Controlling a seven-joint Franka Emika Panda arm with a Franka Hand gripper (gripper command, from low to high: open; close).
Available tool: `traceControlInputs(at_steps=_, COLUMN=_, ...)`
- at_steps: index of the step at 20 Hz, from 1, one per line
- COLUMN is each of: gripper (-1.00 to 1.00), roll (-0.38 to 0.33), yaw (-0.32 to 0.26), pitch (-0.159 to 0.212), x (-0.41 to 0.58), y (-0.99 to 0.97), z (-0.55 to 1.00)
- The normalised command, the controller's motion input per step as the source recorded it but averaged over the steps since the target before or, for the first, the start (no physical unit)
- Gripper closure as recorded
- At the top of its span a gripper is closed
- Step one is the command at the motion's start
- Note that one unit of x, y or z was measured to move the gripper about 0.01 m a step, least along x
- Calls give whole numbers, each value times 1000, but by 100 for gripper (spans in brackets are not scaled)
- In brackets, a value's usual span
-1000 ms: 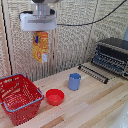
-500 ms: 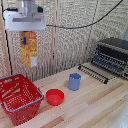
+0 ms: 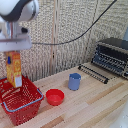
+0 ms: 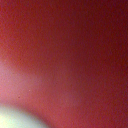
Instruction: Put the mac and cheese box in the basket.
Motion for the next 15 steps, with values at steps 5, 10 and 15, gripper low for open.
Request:
traceControlInputs(at_steps=5, gripper=100, roll=-99, yaw=106, pitch=58, x=253, y=-3, z=-765)
traceControlInputs(at_steps=10, gripper=-100, roll=-8, yaw=91, pitch=21, x=591, y=-1, z=-31)
traceControlInputs(at_steps=15, gripper=-100, roll=13, yaw=-2, pitch=87, x=413, y=-12, z=223)
